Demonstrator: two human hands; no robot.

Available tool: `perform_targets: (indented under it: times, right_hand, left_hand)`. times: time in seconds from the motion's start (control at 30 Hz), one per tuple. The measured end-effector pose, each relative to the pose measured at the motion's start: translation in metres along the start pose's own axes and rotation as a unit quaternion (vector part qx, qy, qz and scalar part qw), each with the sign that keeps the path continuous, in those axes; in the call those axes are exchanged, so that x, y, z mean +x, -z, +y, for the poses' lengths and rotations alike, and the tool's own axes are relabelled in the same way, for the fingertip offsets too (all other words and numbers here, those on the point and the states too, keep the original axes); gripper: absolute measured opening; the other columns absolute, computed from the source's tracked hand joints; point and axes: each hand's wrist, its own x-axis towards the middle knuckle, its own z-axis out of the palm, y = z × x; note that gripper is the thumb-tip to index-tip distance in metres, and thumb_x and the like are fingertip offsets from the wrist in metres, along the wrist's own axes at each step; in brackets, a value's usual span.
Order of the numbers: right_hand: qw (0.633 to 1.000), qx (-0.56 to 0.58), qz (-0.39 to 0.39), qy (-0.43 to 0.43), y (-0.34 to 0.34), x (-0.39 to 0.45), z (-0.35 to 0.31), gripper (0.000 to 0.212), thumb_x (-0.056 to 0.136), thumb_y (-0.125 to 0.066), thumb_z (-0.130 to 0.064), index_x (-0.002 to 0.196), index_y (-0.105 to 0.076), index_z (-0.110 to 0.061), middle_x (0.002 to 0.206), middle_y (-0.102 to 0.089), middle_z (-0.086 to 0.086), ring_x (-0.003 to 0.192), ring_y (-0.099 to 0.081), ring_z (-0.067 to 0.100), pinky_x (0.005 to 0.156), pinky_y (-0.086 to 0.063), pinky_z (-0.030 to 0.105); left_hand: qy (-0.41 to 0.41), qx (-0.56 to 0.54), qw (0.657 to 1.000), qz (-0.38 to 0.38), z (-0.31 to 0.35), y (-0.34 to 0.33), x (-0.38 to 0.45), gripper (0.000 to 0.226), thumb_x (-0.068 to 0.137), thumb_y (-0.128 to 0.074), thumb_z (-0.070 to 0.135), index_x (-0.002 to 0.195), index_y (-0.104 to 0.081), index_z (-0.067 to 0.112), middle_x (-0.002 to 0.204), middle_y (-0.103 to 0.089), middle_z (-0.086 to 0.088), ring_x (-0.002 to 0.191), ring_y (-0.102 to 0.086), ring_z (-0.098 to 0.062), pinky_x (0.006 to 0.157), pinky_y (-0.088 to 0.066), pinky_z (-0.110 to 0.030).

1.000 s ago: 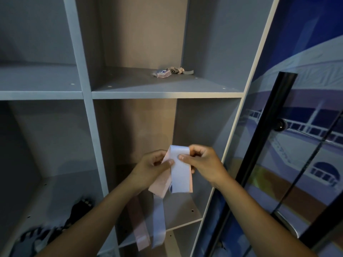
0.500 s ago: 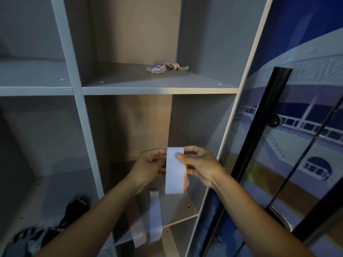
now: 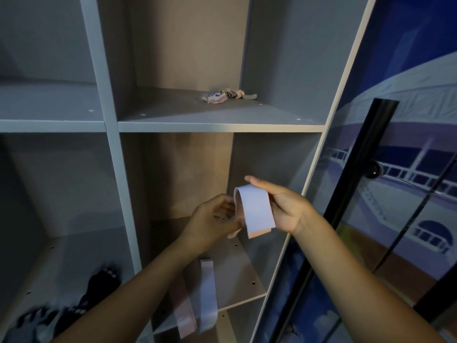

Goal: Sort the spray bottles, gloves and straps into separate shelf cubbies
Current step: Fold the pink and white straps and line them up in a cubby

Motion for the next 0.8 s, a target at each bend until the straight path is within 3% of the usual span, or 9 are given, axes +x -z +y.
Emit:
perform_targets:
  times: [0.17, 0.33, 0.4, 0.5, 0.67, 0.8]
  right_hand:
    - [1.0, 0.013, 0.003, -0.016, -0.004, 0.002, -0.009, 0.02, 0.07, -0.077, -0.017, 0.088, -0.074, -0.008, 0.085, -0.073, 0.013, 0.074, -0.071, 0.023, 0.072, -0.061, 0.038]
    - [0.998, -0.055, 0.005, 0.017, 0.006, 0.004, -0.002, 0.042, 0.072, -0.077, -0.009, 0.112, -0.068, -0.008, 0.099, -0.072, 0.018, 0.083, -0.069, 0.026, 0.074, -0.058, 0.037]
    - [0.995, -0.091, 0.017, 0.046, 0.007, 0.005, 0.008, 0.038, 0.079, -0.073, -0.002, 0.116, -0.066, -0.005, 0.099, -0.072, 0.019, 0.083, -0.069, 0.028, 0.075, -0.06, 0.038]
    - [0.986, -0.141, 0.034, 0.084, 0.007, 0.004, 0.023, 0.038, 0.084, -0.072, 0.002, 0.12, -0.061, -0.003, 0.102, -0.071, 0.019, 0.086, -0.068, 0.03, 0.076, -0.06, 0.041]
    - [0.942, -0.27, 0.075, 0.186, 0.011, 0.003, 0.032, 0.03, 0.084, -0.076, -0.005, 0.111, -0.063, -0.013, 0.081, -0.067, 0.003, 0.081, -0.074, 0.028, 0.063, -0.062, 0.045]
    - [0.915, -0.312, 0.08, 0.243, 0.016, 0.006, 0.037, 0.014, 0.087, -0.075, -0.009, 0.094, -0.065, -0.016, 0.073, -0.061, 0.001, 0.072, -0.07, 0.024, 0.059, -0.059, 0.048]
  left_hand:
    - [0.013, -0.016, 0.999, 0.035, -0.007, -0.002, 0.011, 0.018, 0.089, -0.071, 0.015, 0.106, -0.066, 0.011, 0.106, -0.073, 0.0, 0.099, -0.07, -0.011, 0.09, -0.059, -0.035]
    - [0.089, -0.092, 0.991, 0.046, -0.006, -0.001, 0.013, 0.014, 0.098, -0.058, 0.024, 0.109, -0.059, 0.014, 0.105, -0.07, -0.008, 0.095, -0.07, -0.022, 0.076, -0.061, -0.036]
    - [0.12, -0.169, 0.977, 0.048, -0.002, 0.0, 0.015, 0.014, 0.099, -0.058, 0.019, 0.108, -0.059, 0.009, 0.102, -0.069, -0.017, 0.089, -0.07, -0.028, 0.07, -0.057, -0.038]
    - [0.132, -0.21, 0.968, 0.028, 0.002, 0.004, 0.016, 0.018, 0.1, -0.056, 0.018, 0.111, -0.056, 0.003, 0.103, -0.068, -0.019, 0.088, -0.069, -0.032, 0.073, -0.058, -0.044]
    - [0.158, -0.245, 0.956, -0.015, 0.01, 0.006, 0.016, 0.022, 0.101, -0.053, 0.02, 0.113, -0.055, 0.002, 0.104, -0.071, -0.016, 0.089, -0.074, -0.029, 0.077, -0.062, -0.042]
    - [0.166, -0.314, 0.933, -0.049, 0.016, 0.009, 0.015, 0.017, 0.102, -0.049, 0.018, 0.112, -0.056, 0.006, 0.109, -0.069, -0.019, 0.094, -0.071, -0.032, 0.082, -0.058, -0.046]
